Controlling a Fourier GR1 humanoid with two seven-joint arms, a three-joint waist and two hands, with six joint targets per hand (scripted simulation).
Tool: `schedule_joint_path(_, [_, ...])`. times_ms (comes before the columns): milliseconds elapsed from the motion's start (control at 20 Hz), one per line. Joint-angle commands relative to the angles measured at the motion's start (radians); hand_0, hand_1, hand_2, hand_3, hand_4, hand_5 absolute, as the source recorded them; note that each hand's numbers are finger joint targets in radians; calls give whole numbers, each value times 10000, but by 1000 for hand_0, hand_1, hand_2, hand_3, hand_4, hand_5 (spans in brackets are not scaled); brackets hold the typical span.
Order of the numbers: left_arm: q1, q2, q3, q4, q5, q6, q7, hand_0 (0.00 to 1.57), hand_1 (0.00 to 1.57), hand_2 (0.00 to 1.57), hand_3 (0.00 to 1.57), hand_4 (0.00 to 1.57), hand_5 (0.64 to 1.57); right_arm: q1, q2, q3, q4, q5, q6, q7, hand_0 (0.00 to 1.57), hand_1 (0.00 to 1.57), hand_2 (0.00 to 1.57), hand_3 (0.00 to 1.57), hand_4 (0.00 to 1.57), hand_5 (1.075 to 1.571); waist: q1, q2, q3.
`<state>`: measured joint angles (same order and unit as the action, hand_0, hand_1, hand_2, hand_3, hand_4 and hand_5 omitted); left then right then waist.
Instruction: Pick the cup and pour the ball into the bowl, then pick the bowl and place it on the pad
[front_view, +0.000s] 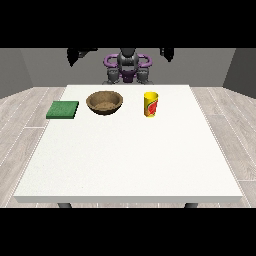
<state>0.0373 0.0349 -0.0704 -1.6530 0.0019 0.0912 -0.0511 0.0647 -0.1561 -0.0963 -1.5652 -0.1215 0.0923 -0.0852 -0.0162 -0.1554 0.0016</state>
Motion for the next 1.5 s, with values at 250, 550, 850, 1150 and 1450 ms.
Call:
schedule_joint_path(250, [-376, -344, -1238, 976, 156, 1624, -2258, 0, 0, 0, 0, 0, 1467, -414, -107, -703, 1902, -408, 1209, -2727, 0, 0, 0, 0, 0, 1558, 14, 1624, -16])
schedule_joint_path(550, [-2101, 84, 656, 2657, 366, 794, -3395, 0, 0, 0, 0, 0, 1457, -1251, -230, -854, 2687, -502, 1615, -3526, 0, 0, 0, 0, 0, 1558, -247, 2602, -17])
schedule_joint_path(850, [-3536, -61, 909, 3576, 309, 1069, -3803, 0, 0, 0, 0, 0, 1448, -2828, -982, -1815, 4361, -996, 2221, -4802, 0, 0, 0, 0, 0, 1552, -159, 4083, -12])
schedule_joint_path(1150, [-5124, 797, 2014, 4860, 592, 968, -4077, 0, 0, 0, 0, 0, 1428, -3183, -791, -1592, 5372, -506, 2249, -5967, 0, 0, 0, 0, 0, 1547, -430, 4823, -11])
schedule_joint_path(1450, [-5454, 833, 2595, 7092, 760, 744, -6071, 0, 0, 0, 0, 0, 1410, -3422, -627, -1351, 5661, -260, 2228, -6470, 0, 0, 0, 0, 0, 1547, -747, 5110, -18])
